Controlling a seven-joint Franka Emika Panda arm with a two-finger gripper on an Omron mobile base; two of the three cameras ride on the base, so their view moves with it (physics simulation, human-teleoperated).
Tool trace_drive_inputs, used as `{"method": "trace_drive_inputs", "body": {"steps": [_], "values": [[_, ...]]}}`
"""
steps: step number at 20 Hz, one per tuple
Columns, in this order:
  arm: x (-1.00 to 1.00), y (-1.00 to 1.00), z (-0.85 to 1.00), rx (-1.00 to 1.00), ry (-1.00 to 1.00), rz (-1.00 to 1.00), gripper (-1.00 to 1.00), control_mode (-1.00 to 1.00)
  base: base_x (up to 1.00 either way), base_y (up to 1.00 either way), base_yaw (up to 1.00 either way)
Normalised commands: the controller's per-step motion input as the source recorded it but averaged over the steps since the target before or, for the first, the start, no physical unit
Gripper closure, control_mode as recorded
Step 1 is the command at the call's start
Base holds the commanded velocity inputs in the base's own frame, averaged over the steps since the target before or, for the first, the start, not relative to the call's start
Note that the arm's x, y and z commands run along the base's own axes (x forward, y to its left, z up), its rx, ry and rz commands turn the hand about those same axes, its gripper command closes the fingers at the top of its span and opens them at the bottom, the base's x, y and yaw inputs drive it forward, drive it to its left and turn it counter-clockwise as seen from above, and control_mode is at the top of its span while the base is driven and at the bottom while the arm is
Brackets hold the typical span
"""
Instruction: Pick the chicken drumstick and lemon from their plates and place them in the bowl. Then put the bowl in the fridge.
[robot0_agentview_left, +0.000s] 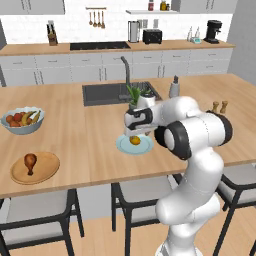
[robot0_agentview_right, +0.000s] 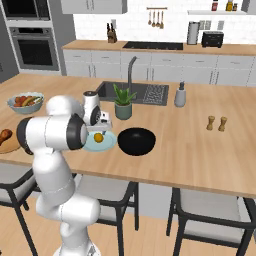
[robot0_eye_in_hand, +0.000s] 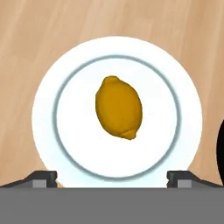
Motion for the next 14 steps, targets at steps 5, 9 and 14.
{"method": "trace_drive_inputs", "body": {"steps": [5, 9, 14], "values": [[0.54, 0.06, -0.18, -0.01, 0.05, 0.0, -1.0, -1.0, 0.0, 0.0, 0.0], [0.45, 0.01, -0.28, 0.0, 0.0, 0.0, -1.0, -1.0, 0.0, 0.0, 0.0], [-0.09, 0.0, -0.29, 0.0, 0.01, 0.01, -1.0, -1.0, 0.0, 0.0, 0.0]]}}
